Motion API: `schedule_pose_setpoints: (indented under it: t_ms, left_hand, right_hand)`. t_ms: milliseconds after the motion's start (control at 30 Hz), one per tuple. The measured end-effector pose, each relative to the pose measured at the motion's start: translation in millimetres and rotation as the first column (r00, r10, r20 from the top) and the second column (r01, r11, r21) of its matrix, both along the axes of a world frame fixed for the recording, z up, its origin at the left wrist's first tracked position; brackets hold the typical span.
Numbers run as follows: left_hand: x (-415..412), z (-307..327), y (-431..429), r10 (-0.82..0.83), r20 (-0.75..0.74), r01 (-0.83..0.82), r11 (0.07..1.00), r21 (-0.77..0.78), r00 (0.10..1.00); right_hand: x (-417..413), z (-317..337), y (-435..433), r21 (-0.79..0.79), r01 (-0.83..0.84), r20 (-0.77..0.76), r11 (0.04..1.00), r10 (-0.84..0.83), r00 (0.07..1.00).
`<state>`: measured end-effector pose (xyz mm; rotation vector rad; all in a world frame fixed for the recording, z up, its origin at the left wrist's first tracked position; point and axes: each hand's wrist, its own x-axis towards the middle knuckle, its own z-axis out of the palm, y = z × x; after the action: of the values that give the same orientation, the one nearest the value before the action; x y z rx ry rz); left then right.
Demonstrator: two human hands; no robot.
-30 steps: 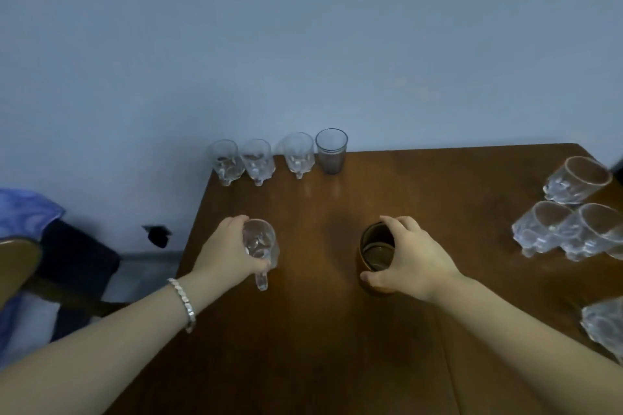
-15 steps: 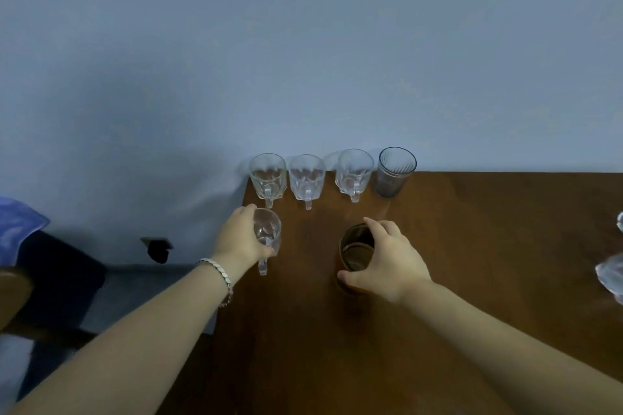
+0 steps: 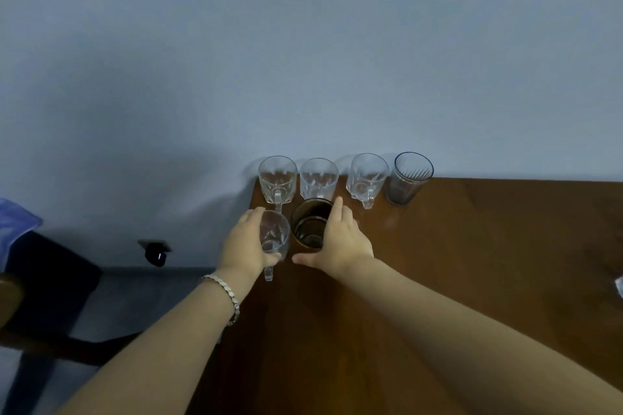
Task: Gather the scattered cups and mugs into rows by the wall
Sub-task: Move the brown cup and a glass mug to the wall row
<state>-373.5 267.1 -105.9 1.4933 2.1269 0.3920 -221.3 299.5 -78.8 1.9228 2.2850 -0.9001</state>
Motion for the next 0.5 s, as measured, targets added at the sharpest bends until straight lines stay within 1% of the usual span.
schedule_pose_setpoints:
  t_ms: [100, 200, 300, 367, 400, 433, 500]
  left_hand:
    - [4.6, 3.6, -2.4, -0.042, -0.051, 0.039, 0.997, -0.06, 0.998]
    - [19.3, 11.2, -11.7, -0.085, -0.176, 0.064, 0.99, -0.124, 0.981]
    - [56.0, 29.0, -30.9, -0.089, -0.331, 0.076, 0.996, -0.052, 0.939]
    - [91.4, 43.6, -46.1, -0.167, -0.389, 0.161, 0.986, -0.048, 0.906]
    - [111.0, 49.6, -53.7, -0.227, -0.374, 0.214, 0.974, -0.077, 0.899]
    - [130.4, 55.1, -60.7, -0.284, -0.322, 0.261, 0.959, -0.115, 0.903]
    - [170.2, 63.5, -74.3, -0.386, -0.172, 0.349, 0.913, -0.209, 0.906]
  right_hand:
    - [38.8, 1.8, -20.7, -0.14, 0.003, 0.074, 0.99, 0.007, 0.997]
    - [85.1, 5.7, -40.4, -0.249, -0.023, 0.141, 0.968, 0.06, 0.988]
    - [133.7, 9.5, -62.2, -0.309, -0.003, 0.15, 0.951, 0.052, 0.987]
    - [168.8, 14.8, -78.2, -0.317, 0.008, 0.153, 0.948, 0.043, 0.987]
    - [187.3, 17.6, -86.4, -0.319, 0.013, 0.154, 0.948, 0.038, 0.987]
    - [206.0, 20.4, -94.5, -0.318, 0.017, 0.157, 0.948, 0.035, 0.987]
    - [245.5, 26.7, -110.9, -0.305, 0.022, 0.161, 0.952, 0.029, 0.987]
